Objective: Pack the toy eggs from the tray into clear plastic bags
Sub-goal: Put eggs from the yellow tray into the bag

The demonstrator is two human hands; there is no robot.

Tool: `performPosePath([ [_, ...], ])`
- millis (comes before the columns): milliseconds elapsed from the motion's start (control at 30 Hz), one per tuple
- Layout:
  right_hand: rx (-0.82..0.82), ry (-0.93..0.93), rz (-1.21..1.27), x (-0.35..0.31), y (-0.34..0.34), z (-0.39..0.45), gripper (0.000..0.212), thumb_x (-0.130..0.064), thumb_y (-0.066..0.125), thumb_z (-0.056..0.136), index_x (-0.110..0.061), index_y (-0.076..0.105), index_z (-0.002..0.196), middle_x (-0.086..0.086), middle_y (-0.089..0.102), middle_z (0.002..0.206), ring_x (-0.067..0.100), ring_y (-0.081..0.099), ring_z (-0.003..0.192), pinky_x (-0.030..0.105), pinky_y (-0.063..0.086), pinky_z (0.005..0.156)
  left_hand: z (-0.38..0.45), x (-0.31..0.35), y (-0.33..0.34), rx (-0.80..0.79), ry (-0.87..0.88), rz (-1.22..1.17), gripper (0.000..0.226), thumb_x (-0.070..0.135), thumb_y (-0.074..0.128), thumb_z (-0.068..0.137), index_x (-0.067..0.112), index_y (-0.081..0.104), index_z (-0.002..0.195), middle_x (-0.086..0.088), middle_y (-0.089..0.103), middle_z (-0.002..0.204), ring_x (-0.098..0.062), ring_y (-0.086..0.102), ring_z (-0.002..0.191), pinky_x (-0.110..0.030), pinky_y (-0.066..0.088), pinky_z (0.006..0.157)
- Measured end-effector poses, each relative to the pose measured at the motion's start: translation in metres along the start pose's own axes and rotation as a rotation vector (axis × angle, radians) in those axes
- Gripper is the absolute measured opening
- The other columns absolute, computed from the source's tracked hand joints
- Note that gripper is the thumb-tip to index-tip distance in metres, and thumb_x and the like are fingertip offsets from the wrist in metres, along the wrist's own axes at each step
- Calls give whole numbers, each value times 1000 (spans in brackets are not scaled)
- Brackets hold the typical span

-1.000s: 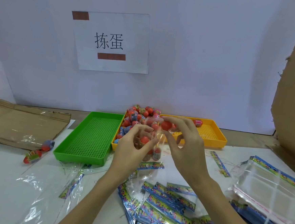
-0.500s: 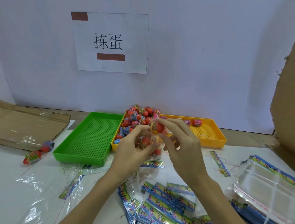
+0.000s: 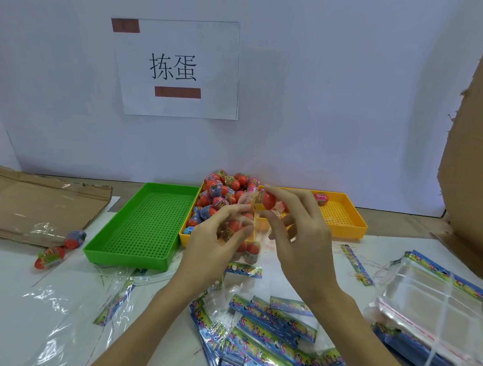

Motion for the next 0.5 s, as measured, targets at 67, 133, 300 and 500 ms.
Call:
performPosePath([
  [67, 4, -3, 74, -2, 0, 0, 33, -15, 66, 102, -18, 65, 135, -2, 60, 121, 7, 66, 68, 14, 53, 66, 0, 1, 1, -20, 12, 23, 31, 38, 64, 100, 30, 68, 130, 17, 76, 109, -2, 70, 107, -29, 58, 92],
  [133, -31, 25, 160, -2, 3, -1, 33, -17, 64, 103, -20, 63, 136, -5, 63, 121, 6, 67, 59, 16, 54, 61, -2, 4, 3, -42, 52, 58, 28, 38, 54, 106, 28, 67, 128, 16, 75, 111, -1, 69, 106, -20, 53, 91],
  [300, -84, 32, 4, 1, 6, -4, 35, -22, 54, 107, -25, 59, 141, -8, 70, 123, -18, 48, 72, 14, 52, 78, -4, 9, 6, -50, 143, 132, 32, 29, 39, 112, 21, 66, 127, -4, 70, 105, -14, 65, 99, -29, 52, 88],
  [500, -173, 35, 61, 0, 3, 1, 36, -24, 54, 105, -26, 61, 140, -16, 62, 103, 1, 62, 61, 12, 50, 67, -3, 9, 1, -9, 110, 155, 50, 42, 42, 109, 26, 44, 156, 9, 60, 112, -2, 57, 107, -18, 44, 96],
])
Point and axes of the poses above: each hand's wrist, its own z-axis towards the middle knuckle, its own y-axis out of the palm, x = y × z, the point moved 5 cm from there along z, towards the middle knuckle
